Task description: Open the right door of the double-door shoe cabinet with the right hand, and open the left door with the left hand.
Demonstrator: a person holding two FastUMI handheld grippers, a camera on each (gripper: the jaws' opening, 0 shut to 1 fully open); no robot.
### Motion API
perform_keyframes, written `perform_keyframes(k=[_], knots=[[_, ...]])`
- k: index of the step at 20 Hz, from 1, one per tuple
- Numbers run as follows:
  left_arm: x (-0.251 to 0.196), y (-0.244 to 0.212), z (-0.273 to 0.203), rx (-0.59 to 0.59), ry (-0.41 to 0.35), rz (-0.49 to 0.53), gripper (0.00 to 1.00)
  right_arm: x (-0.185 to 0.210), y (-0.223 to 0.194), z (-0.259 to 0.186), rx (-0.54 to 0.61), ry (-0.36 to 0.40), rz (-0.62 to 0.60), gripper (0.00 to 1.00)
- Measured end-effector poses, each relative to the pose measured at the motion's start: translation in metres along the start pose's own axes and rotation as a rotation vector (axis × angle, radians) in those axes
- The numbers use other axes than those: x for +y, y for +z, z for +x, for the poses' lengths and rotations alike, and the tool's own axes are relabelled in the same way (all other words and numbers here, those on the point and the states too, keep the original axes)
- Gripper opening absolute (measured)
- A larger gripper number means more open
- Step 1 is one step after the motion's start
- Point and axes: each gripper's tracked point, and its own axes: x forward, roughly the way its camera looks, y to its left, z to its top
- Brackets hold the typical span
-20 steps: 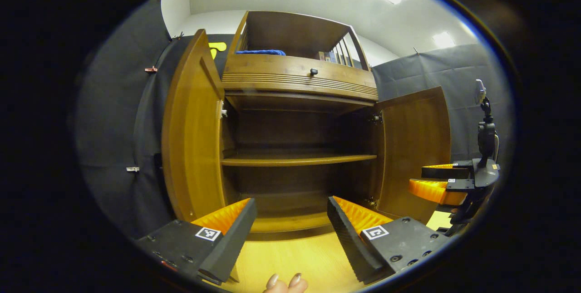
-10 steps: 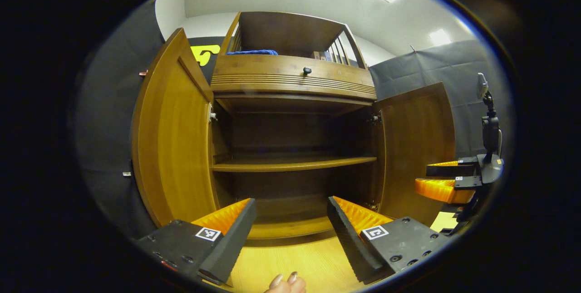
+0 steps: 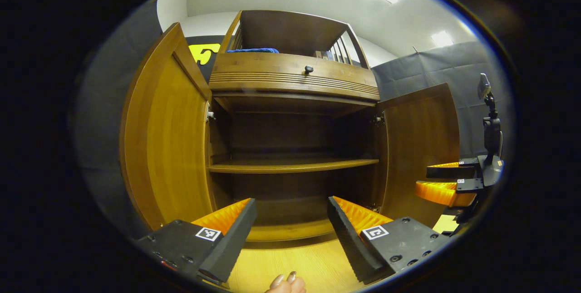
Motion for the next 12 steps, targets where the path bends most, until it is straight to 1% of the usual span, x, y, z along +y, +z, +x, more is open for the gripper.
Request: perform_keyframes(k=[3,4,6,12], knots=[[0.0008,-0.0029,0.0045,0.012,0.003,0.005,0.97,0.0009,-0.0009,0.0049,0.0,0.008,-0.003,0.98],[0.0014,-0.0039,0.0055,0.017,0.004,0.007,0.99,0.0013,-0.0008,0.0066,0.003,0.011,-0.001,0.98],[0.002,-0.0061,0.0073,0.024,0.008,0.011,0.97,0.004,-0.0026,0.0079,0.007,0.022,0.004,0.98],[0.0003,-0.0019,0.0107,0.015,-0.003,-0.014,0.97,0.0001,-0.0007,0.0109,0.01,0.021,0.013,0.98]])
